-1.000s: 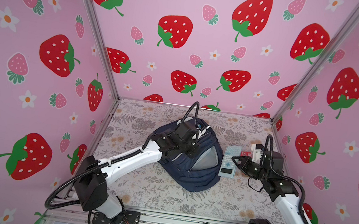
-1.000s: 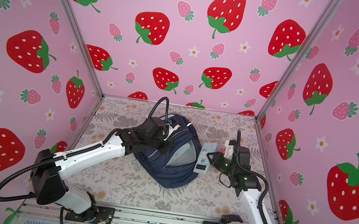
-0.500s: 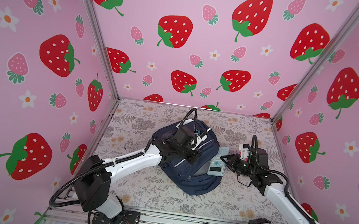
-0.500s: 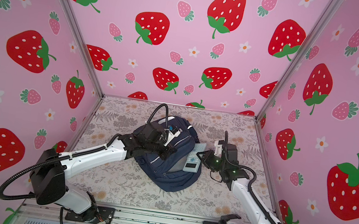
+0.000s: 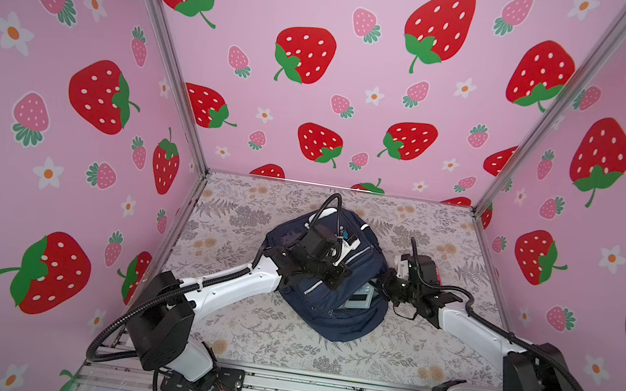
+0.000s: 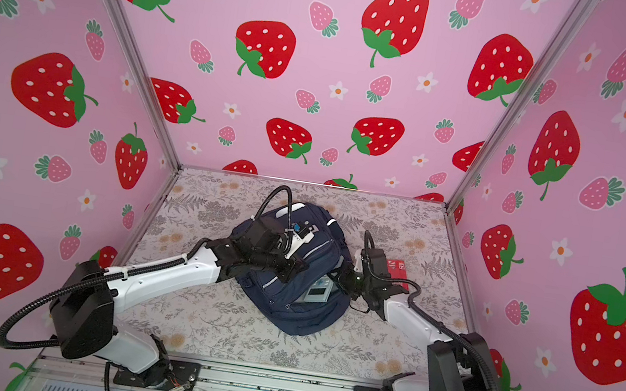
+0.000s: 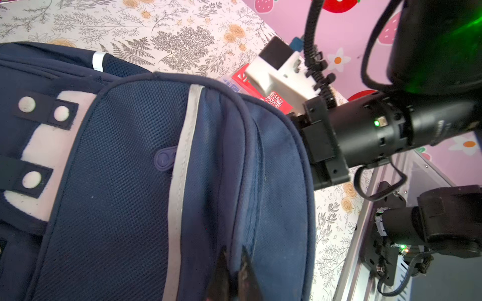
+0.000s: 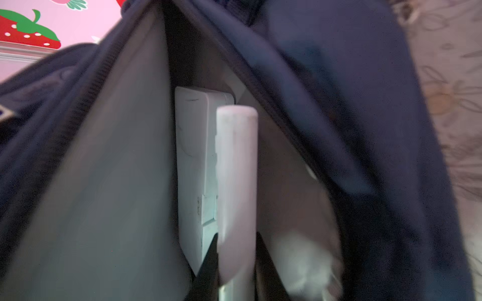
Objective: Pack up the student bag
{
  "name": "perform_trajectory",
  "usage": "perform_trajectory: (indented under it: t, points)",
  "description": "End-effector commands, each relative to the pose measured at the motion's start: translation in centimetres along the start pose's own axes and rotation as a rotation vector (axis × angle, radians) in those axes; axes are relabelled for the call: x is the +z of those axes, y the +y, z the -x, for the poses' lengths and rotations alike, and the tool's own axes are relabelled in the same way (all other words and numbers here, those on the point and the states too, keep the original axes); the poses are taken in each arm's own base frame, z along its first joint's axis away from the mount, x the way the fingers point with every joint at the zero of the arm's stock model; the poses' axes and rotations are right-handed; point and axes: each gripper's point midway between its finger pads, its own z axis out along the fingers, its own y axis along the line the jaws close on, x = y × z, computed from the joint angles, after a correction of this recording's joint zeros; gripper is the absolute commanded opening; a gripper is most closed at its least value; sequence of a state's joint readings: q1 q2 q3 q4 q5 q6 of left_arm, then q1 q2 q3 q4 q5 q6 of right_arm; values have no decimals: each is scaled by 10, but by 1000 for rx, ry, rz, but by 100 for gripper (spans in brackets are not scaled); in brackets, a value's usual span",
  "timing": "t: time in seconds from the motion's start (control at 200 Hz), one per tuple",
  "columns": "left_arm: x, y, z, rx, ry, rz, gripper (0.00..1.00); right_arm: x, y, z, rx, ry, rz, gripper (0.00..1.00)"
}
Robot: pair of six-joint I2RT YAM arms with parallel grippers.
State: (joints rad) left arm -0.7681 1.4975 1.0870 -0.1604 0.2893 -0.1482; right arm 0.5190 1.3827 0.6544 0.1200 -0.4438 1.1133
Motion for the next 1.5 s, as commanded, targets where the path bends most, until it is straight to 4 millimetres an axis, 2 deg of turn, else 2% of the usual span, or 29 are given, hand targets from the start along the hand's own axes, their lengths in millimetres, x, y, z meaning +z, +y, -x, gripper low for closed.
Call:
perform_trajectory:
  t: [0.0,0.095,0.23,0.345,0.43,0.485,0.5,0.51,0.54,0.59,0.675,0.765,0.91,0.995,1.075,1.196,1.281,1.356,1.416,1.491]
  points:
    - [-2,-21,17,50,-61,-103,0,11,38,13,-33,-39,98,0]
    - [0,-23,16,44,-62,-118,0,22,54,15,-62,-49,131,0]
    - [2,-24,17,25,-78,-136,0,41,54,10,-58,-41,139,3]
    - [7,-25,17,7,-74,-150,0,57,37,0,-67,-14,84,23]
    - [11,-22,15,-13,-64,-147,0,56,23,-5,-73,-6,39,41]
    - [13,-16,14,-33,-50,-126,1,47,14,-4,-94,-24,-12,50]
    - [13,-14,13,-40,-45,-118,4,44,11,-4,-102,-30,-30,51]
    - [14,-12,13,-44,-43,-113,10,42,10,-3,-109,-36,-39,51]
    - [14,-8,14,-56,-40,-97,20,34,4,-3,-124,-48,-79,56]
    - [13,1,16,-85,-42,-68,32,20,-6,1,-151,-80,-141,60]
    - [5,12,24,-119,-59,-24,45,-13,-15,6,-178,-144,-223,64]
    - [-10,22,35,-155,-98,37,59,-49,-10,7,-212,-201,-257,71]
    - [-32,39,36,-235,-98,102,62,-91,-18,-1,-253,-224,-345,71]
    - [-44,44,23,-291,-74,115,62,-100,-22,-8,-284,-223,-344,72]
    - [-55,42,8,-328,-69,114,64,-99,-31,-12,-307,-189,-385,71]
    - [-68,33,-23,-423,-47,89,69,-99,-30,-6,-328,-195,-416,68]
    - [-66,24,-50,-513,-36,49,74,-97,-24,0,-363,-200,-421,68]
    - [-61,22,-66,-572,-38,41,76,-87,-18,6,-411,-172,-426,68]
    - [-56,23,-71,-622,-49,41,77,-76,-14,9,-444,-132,-428,66]
    - [-49,21,-64,-678,-90,11,83,-63,-9,12,-478,-89,-429,63]
